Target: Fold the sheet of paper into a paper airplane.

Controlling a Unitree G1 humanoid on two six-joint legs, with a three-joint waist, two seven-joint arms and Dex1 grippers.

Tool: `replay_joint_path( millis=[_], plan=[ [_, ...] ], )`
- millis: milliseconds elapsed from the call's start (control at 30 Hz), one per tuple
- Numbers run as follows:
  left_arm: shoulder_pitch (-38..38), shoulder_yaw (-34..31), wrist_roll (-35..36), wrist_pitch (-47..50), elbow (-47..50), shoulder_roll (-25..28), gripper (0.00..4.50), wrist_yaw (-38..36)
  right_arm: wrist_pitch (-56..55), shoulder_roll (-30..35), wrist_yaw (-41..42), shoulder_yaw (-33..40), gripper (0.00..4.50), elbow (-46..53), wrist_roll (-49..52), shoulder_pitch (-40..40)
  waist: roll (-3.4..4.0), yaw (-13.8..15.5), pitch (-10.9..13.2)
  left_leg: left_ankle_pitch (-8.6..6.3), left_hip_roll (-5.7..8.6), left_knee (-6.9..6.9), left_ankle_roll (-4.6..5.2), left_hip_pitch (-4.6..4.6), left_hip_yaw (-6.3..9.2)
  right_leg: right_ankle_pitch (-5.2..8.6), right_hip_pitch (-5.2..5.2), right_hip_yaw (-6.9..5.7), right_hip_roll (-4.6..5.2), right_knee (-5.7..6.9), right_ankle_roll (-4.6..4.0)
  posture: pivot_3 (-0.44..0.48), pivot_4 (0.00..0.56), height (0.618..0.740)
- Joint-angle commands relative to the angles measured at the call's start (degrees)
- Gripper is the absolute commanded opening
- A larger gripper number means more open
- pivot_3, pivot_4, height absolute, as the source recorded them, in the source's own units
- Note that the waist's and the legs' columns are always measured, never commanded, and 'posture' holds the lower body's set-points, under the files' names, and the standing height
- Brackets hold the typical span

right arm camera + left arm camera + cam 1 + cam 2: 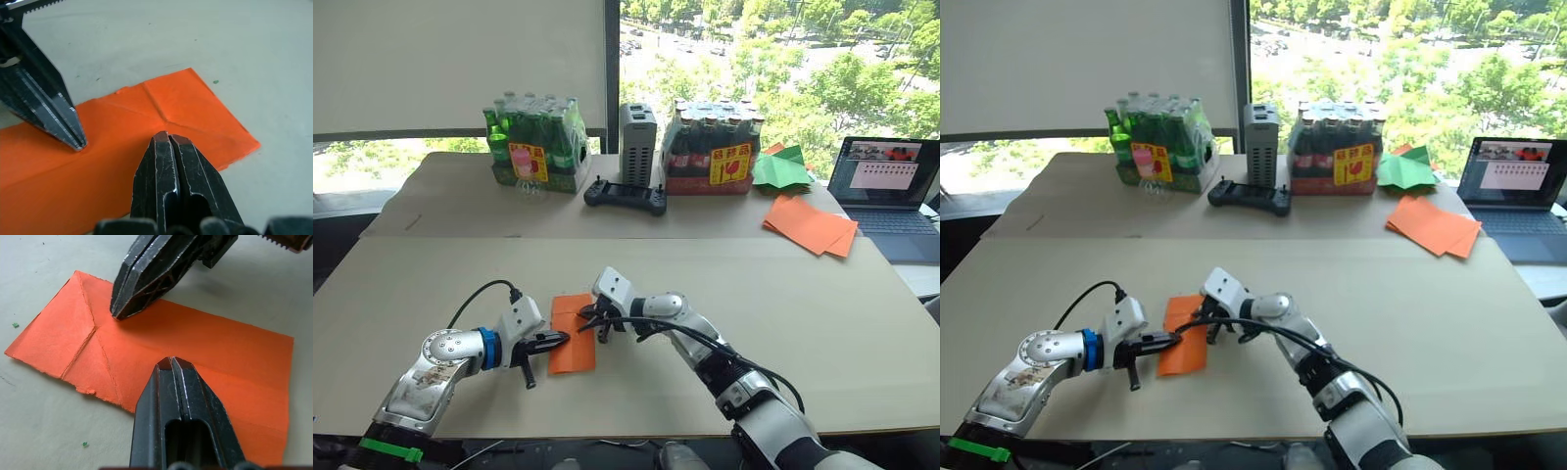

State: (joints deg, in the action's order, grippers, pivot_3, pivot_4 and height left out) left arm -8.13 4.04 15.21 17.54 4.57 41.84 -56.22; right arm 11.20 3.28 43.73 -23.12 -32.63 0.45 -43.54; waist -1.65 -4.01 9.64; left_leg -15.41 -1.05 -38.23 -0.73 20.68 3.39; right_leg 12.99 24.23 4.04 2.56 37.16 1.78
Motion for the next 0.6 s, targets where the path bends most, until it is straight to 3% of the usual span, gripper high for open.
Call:
replay_joint_path(
  millis=[33,300,600],
  plan=[
    [0.77,1.13,-1.30,0.53,0.58,0.47,0.00,-0.34,-5.17,-0.31,-0.71,1.94,0.05,-6.63,-1.25,-2.82,0.00,0.00,0.00,0.00,0.00,0.01,0.00,0.01,0.00,0.00,0.01,0.00,0.01,-0.01,0.00,0.000,0.150,0.733],
    [1.10,1.12,-1.35,0.56,1.33,0.40,0.00,-0.11,-11.43,-2.00,0.91,4.63,0.05,-14.39,-0.96,-5.88,0.01,-0.01,0.01,0.00,0.00,0.05,0.00,0.01,0.00,-0.01,0.02,0.01,0.02,-0.01,-0.01,0.000,0.150,0.733],
    [1.89,0.83,-1.46,1.09,3.06,0.53,0.00,0.30,-4.41,0.77,7.00,-0.24,0.05,4.85,-1.88,7.48,0.02,0.04,0.00,0.00,0.00,0.14,0.00,0.01,0.00,0.00,0.04,0.01,0.03,-0.03,0.00,0.000,0.150,0.733]
  ],
)
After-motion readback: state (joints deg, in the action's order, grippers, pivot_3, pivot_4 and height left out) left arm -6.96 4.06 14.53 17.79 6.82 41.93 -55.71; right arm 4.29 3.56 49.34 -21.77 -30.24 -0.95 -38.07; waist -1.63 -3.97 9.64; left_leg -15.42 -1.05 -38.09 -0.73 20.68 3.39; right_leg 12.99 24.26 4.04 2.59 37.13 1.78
